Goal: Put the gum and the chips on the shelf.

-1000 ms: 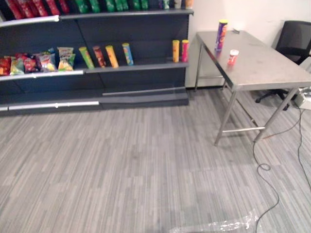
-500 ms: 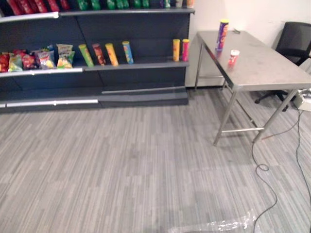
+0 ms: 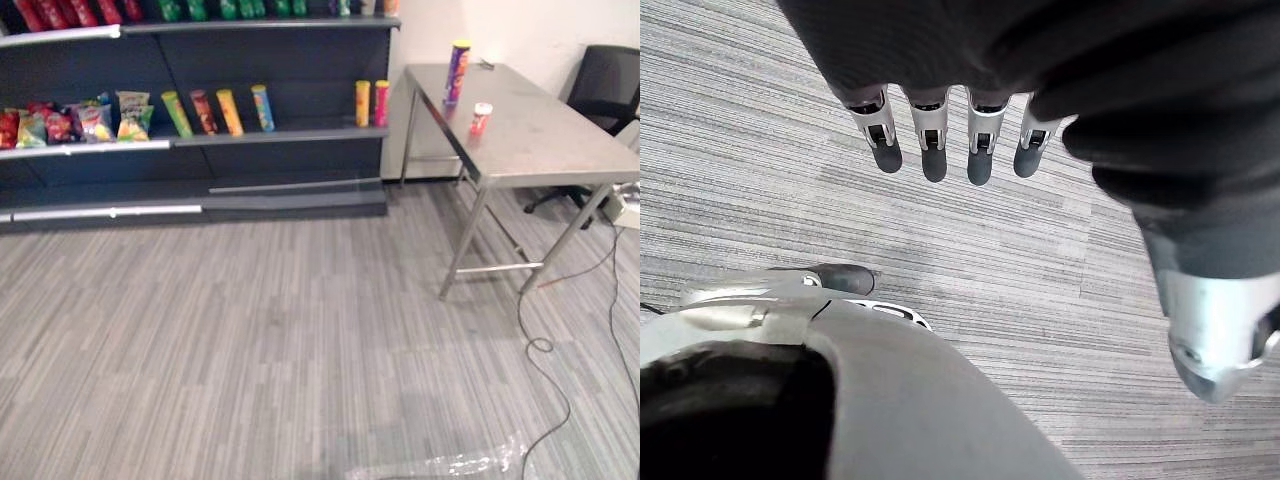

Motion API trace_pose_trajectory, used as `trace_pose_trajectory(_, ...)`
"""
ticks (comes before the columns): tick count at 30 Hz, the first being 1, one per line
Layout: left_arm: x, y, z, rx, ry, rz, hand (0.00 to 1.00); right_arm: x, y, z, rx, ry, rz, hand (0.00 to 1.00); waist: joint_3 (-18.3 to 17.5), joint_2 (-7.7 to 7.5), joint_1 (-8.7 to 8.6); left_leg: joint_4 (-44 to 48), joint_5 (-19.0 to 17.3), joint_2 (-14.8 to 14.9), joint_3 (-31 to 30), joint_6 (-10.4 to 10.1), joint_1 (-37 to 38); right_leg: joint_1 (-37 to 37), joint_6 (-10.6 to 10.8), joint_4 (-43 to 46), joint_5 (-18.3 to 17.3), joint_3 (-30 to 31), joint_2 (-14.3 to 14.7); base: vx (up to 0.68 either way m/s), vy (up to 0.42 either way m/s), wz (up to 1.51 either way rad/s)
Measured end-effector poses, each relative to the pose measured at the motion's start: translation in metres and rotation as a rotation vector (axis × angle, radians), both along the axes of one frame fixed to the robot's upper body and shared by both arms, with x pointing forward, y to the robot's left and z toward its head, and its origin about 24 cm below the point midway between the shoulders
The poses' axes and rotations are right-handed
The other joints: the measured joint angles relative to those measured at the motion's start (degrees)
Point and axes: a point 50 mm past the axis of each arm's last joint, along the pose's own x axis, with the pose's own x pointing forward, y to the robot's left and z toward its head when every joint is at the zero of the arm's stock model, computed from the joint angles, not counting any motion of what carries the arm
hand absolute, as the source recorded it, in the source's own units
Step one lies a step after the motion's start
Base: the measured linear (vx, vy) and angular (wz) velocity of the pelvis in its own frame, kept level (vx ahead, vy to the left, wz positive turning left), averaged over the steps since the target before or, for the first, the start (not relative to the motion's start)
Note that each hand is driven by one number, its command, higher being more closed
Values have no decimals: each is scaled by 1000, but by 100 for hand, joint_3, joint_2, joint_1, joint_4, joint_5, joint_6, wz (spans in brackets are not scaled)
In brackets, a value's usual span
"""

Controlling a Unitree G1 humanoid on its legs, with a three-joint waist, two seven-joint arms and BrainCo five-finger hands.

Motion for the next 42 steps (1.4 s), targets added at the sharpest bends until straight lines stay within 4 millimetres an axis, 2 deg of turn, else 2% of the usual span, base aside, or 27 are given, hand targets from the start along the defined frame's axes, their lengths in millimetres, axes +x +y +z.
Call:
trace_pose_trajectory(4,3,0,0,1,-5,-3,0,5,-2,1,6,-27,-63,0,91,16,-3,4,8,11,4,-11,-50,-108,-9,189,-68,1,-2,0,0,0)
trace_pose_trajectory(6,9,2,1,6,-18,-5,0,14,-1,1,21,-66,-105,0,194,20,-8,103,18,-2,-5,-23,-236,-519,-37,824,-349,-5,-70,-35,-22,3)
trace_pose_trajectory(8,15,5,2,14,-35,-3,0,21,2,1,30,-84,-102,0,397,-70,-8,294,-29,-39,-30,-90,-379,-802,-64,1369,-614,-37,-173,-55,-39,15)
trace_pose_trajectory(9,20,9,3,23,-46,-1,0,24,5,1,41,-94,-113,0,500,-161,-8,581,-148,-52,-46,-191,-555,-985,-95,1702,-786,-62,-261,-97,-73,23)
trace_pose_trajectory(10,22,11,4,24,-54,12,0,26,7,1,46,-99,-119,0,552,-200,-9,790,-248,-49,-54,-205,-684,-1074,-109,1849,-871,-91,-293,-86,-75,26)
trace_pose_trajectory(12,25,13,4,19,-72,70,0,26,8,1,53,-105,-159,0,700,-233,-5,1678,-599,41,-94,-209,-1066,-1205,-175,2269,-1141,-210,-367,-43,-99,35)
trace_pose_trajectory(14,25,13,5,6,-91,143,0,23,8,1,54,-103,-166,0,811,-246,9,2832,-700,183,70,-242,-1527,-1188,-227,2490,-1305,-285,-439,-27,-106,31)
trace_pose_trajectory(15,26,11,4,-14,-113,220,0,21,5,2,40,-109,-158,0,837,-233,3,3802,-720,379,109,-209,-1996,-1176,-256,2578,-1389,-352,-421,6,-76,17)
trace_pose_trajectory(16,27,9,4,-32,-132,263,0,22,4,3,31,-116,-129,0,873,-115,14,4550,-736,609,199,-150,-2340,-1104,-288,2691,-1484,-399,-379,41,-49,17)
trace_pose_trajectory(18,26,6,4,-53,-140,290,0,25,2,4,19,-132,-118,0,884,-56,29,4911,-845,855,220,-94,-2557,-1017,-250,2854,-1624,-424,-414,107,25,12)
trace_pose_trajectory(20,28,5,4,-62,-153,297,0,32,2,6,11,-151,-106,0,891,-74,36,4583,-831,1007,229,-83,-2748,-944,-182,2855,-1721,-416,-546,164,126,11)
trace_pose_trajectory(22,30,3,4,-66,-160,294,0,39,1,8,-1,-171,-92,0,893,-76,57,3913,-722,1014,261,-91,-2814,-943,-117,2851,-1807,-386,-699,160,206,5)
trace_pose_trajectory(24,32,2,4,-66,-164,292,0,44,0,9,-9,-184,-75,0,890,-65,118,2686,-316,983,206,-155,-2808,-868,103,2836,-1951,-277,-916,227,287,-3)
trace_pose_trajectory(25,32,1,4,-68,-165,293,0,47,-1,9,-12,-189,-73,0,882,-43,136,2411,-204,990,155,-168,-2806,-857,163,2817,-1985,-232,-936,277,360,-21)
trace_pose_trajectory(26,32,0,4,-70,-167,296,0,47,-2,10,-16,-188,-74,0,883,-22,156,2255,250,1014,179,-276,-2791,-783,249,2701,-2033,-138,-986,339,417,-26)
trace_pose_trajectory(28,29,6,5,-55,-161,294,0,50,1,9,-3,-187,-89,0,790,-111,136,2516,18,788,248,-91,-2822,-539,266,2142,-2016,140,-1095,415,404,-18)
trace_pose_trajectory(29,31,10,6,-45,-166,291,0,49,5,7,12,-177,-95,0,704,-217,135,2753,-297,671,382,-17,-2928,-412,283,1768,-1704,255,-1213,558,428,-16)
trace_pose_trajectory(30,33,12,6,-39,-171,286,0,49,8,6,23,-171,-96,0,643,-282,152,3010,-526,562,497,80,-3006,-389,456,1609,-1433,415,-1337,547,431,-19)
trace_pose_trajectory(32,35,13,6,-32,-161,255,0,44,8,4,30,-154,-131,0,552,-281,141,3275,-820,428,641,268,-3004,-415,591,1687,-1157,588,-1527,414,326,-17)
trace_pose_trajectory(34,36,12,6,-31,-159,238,0,40,5,4,29,-149,-164,0,470,-217,152,3329,-908,328,716,386,-2838,-638,576,2185,-694,800,-1630,483,343,-35)
trace_pose_trajectory(36,33,10,5,-34,-142,206,0,42,1,5,15,-155,-157,0,449,-110,143,3081,-952,329,818,462,-2281,-1090,457,3374,244,853,-1623,386,254,-47)
trace_pose_trajectory(37,32,9,5,-32,-133,171,0,43,-1,6,8,-158,-144,0,465,-7,59,2825,-993,335,821,530,-1910,-1402,464,4264,489,753,-1597,278,161,-18)
trace_pose_trajectory(38,34,9,6,-31,-136,151,0,44,-1,6,8,-160,-140,0,467,-5,16,2761,-1001,337,840,544,-1756,-1550,448,4704,437,672,-1553,333,157,-4)
trace_pose_trajectory(40,34,9,6,-32,-131,106,0,48,-2,7,-4,-170,-82,0,477,-9,29,2373,-1030,283,939,591,-1035,-2162,48,5994,-3,229,-1492,337,73,-24)
trace_pose_trajectory(42,30,6,4,-43,-110,94,0,54,-6,10,-18,-190,-37,0,516,26,-2,1832,-1066,145,997,639,-414,-2532,-14,6283,-436,-175,-1476,249,10,-31)
